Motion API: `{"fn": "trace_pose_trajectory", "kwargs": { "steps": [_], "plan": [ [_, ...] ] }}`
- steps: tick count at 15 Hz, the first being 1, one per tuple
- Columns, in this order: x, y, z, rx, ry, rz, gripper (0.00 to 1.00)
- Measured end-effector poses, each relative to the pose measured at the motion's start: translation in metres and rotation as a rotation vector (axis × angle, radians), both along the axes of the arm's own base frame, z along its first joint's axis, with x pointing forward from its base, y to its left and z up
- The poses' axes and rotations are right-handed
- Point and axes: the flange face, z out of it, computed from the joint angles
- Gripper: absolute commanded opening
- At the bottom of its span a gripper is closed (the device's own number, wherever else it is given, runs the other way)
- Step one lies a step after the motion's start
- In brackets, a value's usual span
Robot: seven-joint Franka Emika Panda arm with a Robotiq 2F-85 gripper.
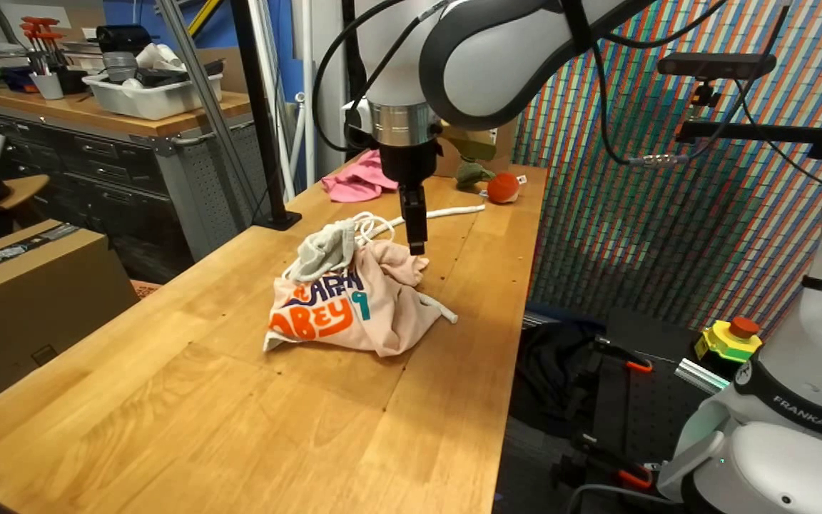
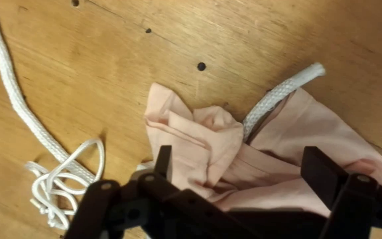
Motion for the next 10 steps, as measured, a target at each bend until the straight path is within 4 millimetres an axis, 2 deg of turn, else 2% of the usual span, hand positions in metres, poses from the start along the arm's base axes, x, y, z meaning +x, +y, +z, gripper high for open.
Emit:
{"fn": "trace_pose_trajectory", "kwargs": {
  "steps": [4, 10],
  "plan": [
    [-0.004, 0.015, -0.011, 0.081, -0.047, -0.022, 1.00],
    [-0.012, 0.024, -0.032, 0.155, -0.178, -0.117, 1.00]
  ]
}}
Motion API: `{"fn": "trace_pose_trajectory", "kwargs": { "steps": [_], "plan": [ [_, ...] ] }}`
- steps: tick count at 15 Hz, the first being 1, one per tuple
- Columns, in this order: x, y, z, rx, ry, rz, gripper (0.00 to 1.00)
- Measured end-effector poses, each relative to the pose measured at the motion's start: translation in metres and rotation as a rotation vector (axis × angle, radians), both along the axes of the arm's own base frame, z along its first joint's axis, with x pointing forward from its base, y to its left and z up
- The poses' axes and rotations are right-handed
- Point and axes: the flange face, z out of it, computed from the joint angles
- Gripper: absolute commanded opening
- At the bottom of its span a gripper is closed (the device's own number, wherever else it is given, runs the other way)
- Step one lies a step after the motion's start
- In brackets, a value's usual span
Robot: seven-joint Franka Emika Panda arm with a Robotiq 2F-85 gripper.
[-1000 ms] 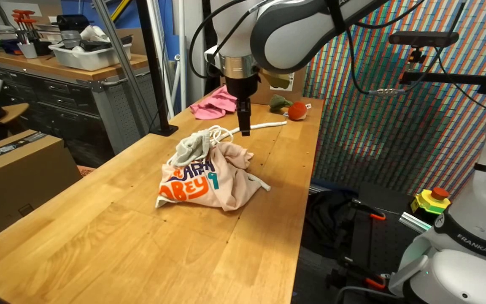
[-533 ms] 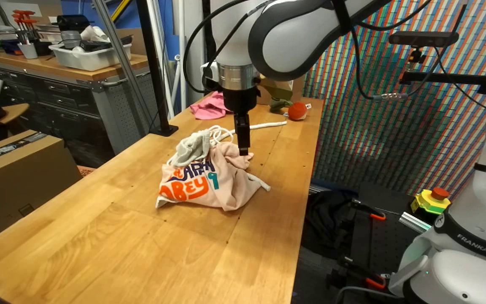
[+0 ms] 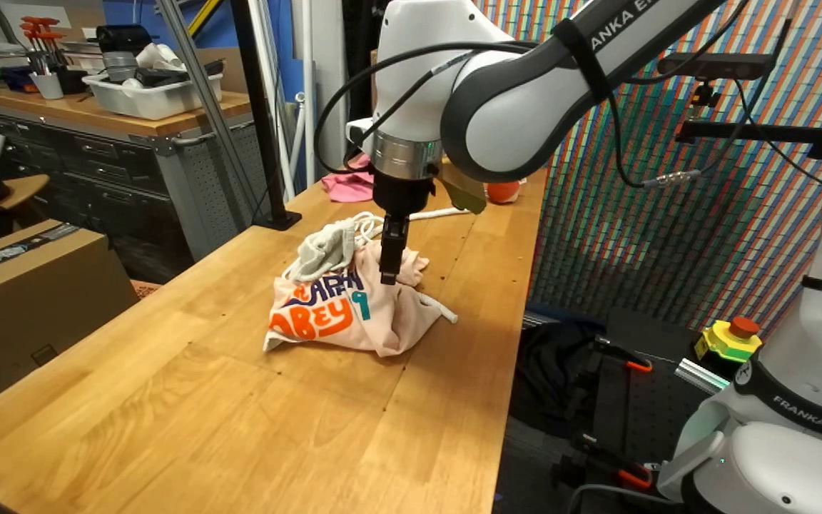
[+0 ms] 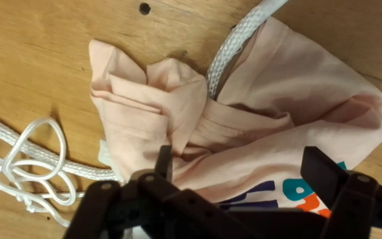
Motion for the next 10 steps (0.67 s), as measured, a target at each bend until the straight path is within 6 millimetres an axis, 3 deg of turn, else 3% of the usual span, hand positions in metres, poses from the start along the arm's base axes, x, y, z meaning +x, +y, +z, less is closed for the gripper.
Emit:
{"fn": "trace_pose_trajectory", "kwargs": {
  "steps": [5, 10],
  "plan": [
    [-0.017, 0.012, -0.019, 0.017, -0.030, -0.028, 1.00],
    [-0.035, 0.037, -0.025, 0.046, -0.065, 0.015, 1.00]
  ]
}}
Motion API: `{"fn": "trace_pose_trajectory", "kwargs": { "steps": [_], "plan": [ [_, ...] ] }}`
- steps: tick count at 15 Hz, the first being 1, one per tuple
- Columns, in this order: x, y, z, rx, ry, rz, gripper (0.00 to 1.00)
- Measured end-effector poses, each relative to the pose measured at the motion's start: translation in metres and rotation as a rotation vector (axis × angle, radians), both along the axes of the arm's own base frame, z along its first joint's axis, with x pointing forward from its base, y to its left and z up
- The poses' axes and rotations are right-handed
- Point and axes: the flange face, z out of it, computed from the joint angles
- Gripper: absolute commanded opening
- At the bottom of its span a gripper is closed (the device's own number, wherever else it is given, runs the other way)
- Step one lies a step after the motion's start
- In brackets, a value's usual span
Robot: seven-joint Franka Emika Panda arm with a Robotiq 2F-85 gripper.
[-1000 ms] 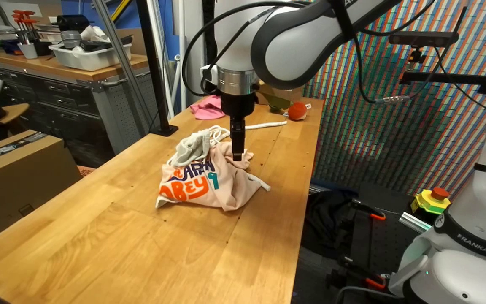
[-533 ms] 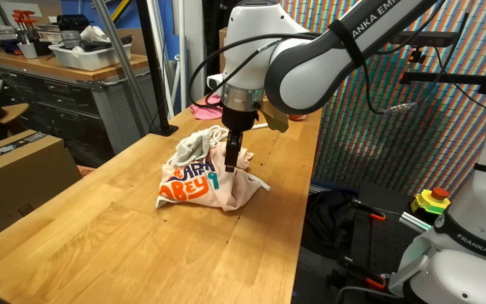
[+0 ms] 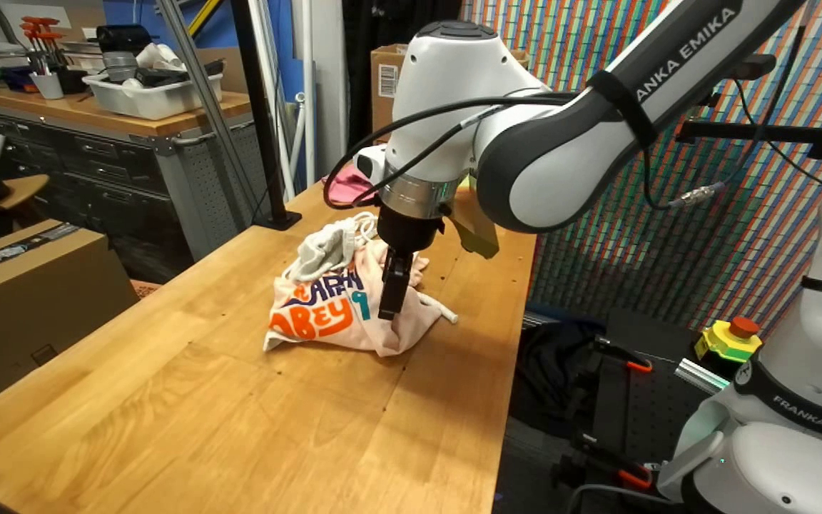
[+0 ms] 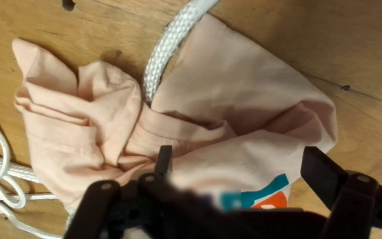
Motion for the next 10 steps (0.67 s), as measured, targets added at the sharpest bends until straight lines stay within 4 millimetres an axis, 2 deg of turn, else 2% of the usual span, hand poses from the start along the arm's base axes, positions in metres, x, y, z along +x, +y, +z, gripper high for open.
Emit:
{"fn": "trace_pose_trajectory", "kwargs": {
  "steps": [4, 10],
  "plan": [
    [-0.009, 0.011, -0.005, 0.013, -0.044, 0.033, 1.00],
    [-0.010, 0.010, -0.018, -0.024, -0.129, 0.045, 1.00]
  ]
}}
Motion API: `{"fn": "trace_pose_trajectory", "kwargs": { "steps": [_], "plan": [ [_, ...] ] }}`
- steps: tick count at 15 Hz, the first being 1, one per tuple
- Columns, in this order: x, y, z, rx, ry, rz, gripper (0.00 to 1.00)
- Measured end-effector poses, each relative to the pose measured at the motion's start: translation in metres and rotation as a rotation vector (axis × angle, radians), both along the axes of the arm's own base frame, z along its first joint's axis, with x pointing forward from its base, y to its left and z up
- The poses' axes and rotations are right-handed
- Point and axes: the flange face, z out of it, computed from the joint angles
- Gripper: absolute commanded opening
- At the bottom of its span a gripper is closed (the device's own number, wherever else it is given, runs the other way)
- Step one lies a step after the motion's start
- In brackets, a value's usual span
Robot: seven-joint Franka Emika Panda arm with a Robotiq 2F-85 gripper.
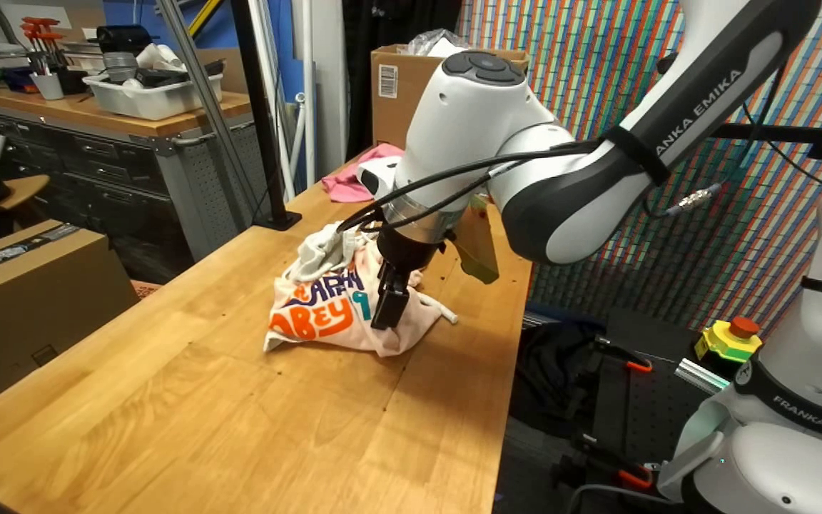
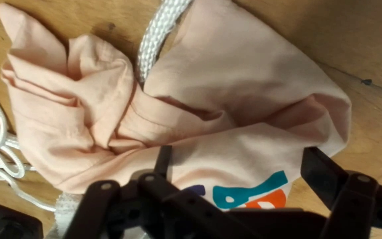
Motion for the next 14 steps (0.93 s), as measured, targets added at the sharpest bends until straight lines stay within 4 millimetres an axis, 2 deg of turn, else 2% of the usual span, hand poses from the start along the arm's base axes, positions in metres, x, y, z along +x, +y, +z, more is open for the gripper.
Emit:
{"fn": "trace_pose_trajectory", "kwargs": {
  "steps": [5, 13, 14],
  "plan": [
    [0.008, -0.006, -0.011, -0.042, -0.044, -0.033, 1.00],
    [0.020, -0.006, -0.031, -0.090, -0.047, -0.051, 0.98],
    [0.022, -0.006, -0.033, -0.094, -0.044, -0.054, 0.74]
  ]
}}
